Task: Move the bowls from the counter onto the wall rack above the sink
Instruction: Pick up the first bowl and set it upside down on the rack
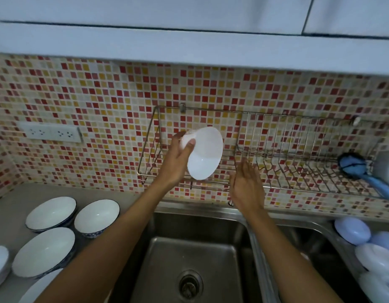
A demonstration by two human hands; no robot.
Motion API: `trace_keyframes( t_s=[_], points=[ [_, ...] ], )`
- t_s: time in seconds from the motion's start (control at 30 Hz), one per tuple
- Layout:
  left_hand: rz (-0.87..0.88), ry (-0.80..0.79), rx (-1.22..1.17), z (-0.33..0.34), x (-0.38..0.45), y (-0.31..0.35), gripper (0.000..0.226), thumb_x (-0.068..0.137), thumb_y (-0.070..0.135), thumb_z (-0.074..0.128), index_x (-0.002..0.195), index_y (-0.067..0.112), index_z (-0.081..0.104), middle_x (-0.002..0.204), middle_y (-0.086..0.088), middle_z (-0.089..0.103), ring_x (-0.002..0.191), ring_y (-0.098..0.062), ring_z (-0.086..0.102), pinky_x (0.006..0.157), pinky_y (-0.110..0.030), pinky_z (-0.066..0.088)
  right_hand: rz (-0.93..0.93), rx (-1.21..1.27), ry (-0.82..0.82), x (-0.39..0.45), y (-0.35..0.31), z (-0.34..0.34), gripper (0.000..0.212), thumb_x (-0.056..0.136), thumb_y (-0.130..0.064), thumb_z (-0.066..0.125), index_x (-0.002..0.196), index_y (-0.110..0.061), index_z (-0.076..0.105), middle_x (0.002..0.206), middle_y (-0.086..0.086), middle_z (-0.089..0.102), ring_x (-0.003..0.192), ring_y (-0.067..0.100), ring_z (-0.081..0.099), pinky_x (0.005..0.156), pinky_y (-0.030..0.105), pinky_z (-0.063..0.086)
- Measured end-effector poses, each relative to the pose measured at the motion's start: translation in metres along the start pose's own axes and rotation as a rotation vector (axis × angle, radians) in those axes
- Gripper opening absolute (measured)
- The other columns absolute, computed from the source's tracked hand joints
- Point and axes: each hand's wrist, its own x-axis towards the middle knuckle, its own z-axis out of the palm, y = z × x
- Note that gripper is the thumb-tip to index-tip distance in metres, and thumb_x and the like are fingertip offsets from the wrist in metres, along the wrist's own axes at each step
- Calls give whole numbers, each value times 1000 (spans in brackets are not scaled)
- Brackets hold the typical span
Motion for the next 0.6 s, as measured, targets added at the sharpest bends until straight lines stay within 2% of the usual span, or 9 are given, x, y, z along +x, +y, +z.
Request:
trace_keyframes(
  t_s=[0.03,0.1,0.17,0.27,0.4,0.5,0.6],
  points=[
    [43,-20,60,6,3,0,47,97,40,42,140,29,26,133,1,38,99,-5,49,60,-6,49,9,-32,11,0,0,4,64,98,-37,14,137,3,45,142,21,47,136,30,41,118,39,18],
    [119,-63,247,14,8,-7,57,94,43,48,144,30,24,144,-1,33,113,-13,46,79,-18,52,39,-47,20,0,-4,7,67,99,-39,10,135,4,47,138,22,51,132,31,46,116,41,25],
    [167,-122,448,24,13,-16,68,89,47,54,147,28,22,149,-3,30,125,-20,39,98,-31,45,60,-56,16,0,-6,7,73,100,-42,4,134,4,48,136,22,53,131,31,48,114,42,28],
    [253,-201,620,38,15,-28,77,85,47,61,148,23,23,152,-5,29,134,-22,29,108,-37,32,74,-69,30,-2,-7,7,70,101,-40,6,133,3,50,134,22,54,130,31,49,113,42,30],
    [321,-264,780,52,23,-44,82,79,44,70,146,18,30,150,-5,35,135,-25,29,113,-43,27,86,-48,26,-2,-9,6,61,101,-36,17,132,5,50,132,23,56,128,33,51,112,44,32],
    [341,-285,786,57,31,-49,81,73,39,76,142,17,38,147,-7,41,135,-27,33,114,-44,26,91,-37,44,-2,-9,6,63,101,-35,14,130,6,52,129,24,57,125,33,53,111,45,35],
    [369,-301,771,59,37,-48,75,69,28,81,135,12,49,141,-11,49,131,-29,41,112,-34,21,99,-18,57,-1,-11,7,64,101,-35,11,131,6,51,131,24,56,126,32,52,111,44,36]
  ],
)
